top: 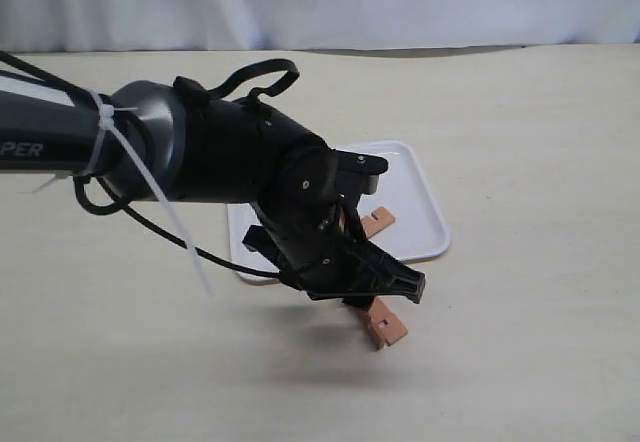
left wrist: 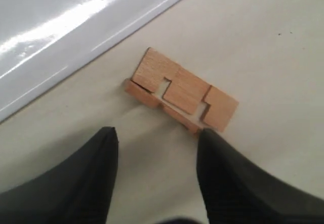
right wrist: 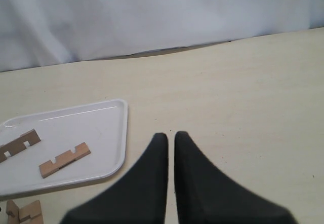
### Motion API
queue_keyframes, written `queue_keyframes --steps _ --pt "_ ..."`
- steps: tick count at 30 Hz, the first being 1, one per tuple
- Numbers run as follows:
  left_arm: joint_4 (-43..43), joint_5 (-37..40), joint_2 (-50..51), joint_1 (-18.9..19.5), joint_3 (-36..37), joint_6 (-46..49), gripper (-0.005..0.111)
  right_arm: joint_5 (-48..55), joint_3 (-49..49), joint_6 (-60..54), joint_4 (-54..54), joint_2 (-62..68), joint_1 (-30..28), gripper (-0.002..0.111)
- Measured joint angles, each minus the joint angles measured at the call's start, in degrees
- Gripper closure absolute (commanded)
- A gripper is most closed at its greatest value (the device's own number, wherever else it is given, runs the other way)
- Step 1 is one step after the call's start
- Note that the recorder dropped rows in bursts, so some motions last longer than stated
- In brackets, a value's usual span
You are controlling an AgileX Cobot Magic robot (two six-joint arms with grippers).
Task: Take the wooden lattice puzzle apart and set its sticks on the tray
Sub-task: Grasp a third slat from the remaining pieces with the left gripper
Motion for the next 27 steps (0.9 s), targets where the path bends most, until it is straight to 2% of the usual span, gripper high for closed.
queue_keyframes --steps 4,7,9,16,19,20,27 --pt "3.1 7.8 2.4 -0.3 -5.3 -3.4 0.061 0.0 0.0 0.0 0.0 0.0 0.0 0.104" --pt "11.4 15.4 7.2 -2.7 -12.2 -9.6 0.061 0.0 0.0 0.0 0.0 0.0 0.0 0.104" --pt "13.0 17.3 8.9 -3.6 -14.0 -10.6 0.061 0.0 0.0 0.0 0.0 0.0 0.0 0.104" --pt "13.1 17.7 10.5 -3.9 -17.5 -11.5 0.060 0.0 0.0 0.0 0.0 0.0 0.0 0.104" --pt "13.1 17.7 10.6 -3.9 -17.4 -11.5 0.046 0.0 0.0 0.0 0.0 0.0 0.0 0.104" --pt "13.0 17.7 10.8 -3.9 -17.4 -11.5 0.045 0.0 0.0 0.0 0.0 0.0 0.0 0.104" --pt "12.9 16.2 13.0 -3.9 -17.4 -12.8 0.045 0.0 0.0 0.0 0.0 0.0 0.0 0.104"
